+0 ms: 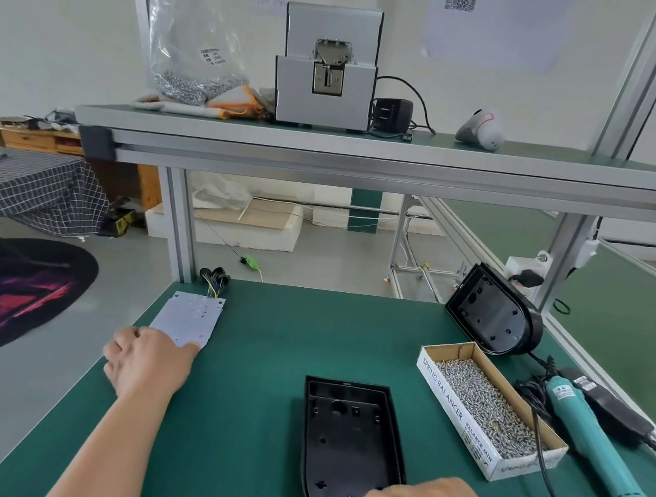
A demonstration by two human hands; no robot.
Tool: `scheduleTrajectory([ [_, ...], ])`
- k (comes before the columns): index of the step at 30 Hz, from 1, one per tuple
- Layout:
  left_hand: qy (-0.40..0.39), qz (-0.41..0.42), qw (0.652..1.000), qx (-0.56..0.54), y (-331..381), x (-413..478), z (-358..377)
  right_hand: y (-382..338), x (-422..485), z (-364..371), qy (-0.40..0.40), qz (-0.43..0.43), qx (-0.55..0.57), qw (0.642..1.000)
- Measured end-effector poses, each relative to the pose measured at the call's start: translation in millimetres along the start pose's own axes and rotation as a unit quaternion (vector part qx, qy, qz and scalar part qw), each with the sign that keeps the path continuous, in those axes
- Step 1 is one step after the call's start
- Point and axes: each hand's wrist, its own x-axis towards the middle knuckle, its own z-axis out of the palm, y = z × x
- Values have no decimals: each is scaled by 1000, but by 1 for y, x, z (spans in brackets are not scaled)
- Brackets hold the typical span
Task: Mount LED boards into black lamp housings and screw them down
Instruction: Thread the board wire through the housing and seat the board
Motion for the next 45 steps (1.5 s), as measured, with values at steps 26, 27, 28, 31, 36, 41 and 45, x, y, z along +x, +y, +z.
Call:
scheduleTrajectory([
  [26, -237, 74, 578, -778, -4, -10, -27, 25, 4, 9, 54, 139, 366, 919],
  [27, -260, 87, 586, -763, 0, -13, -27, 26, 5, 11, 57, 146, 378, 912],
  [28, -282, 97, 594, -747, 3, -17, -25, 27, 6, 12, 61, 155, 387, 907],
  [31, -337, 112, 619, -700, 10, -31, -18, 31, 9, 14, 63, 167, 407, 896],
  [36, -386, 144, 670, -617, 19, -46, -10, 37, 13, 17, 61, 198, 431, 878],
  [41, -430, 168, 691, -557, 23, -60, -8, 51, 29, 22, 89, 254, 473, 839],
  [45, -485, 186, 688, -507, 25, -70, -8, 76, 59, 23, 130, 304, 508, 795],
])
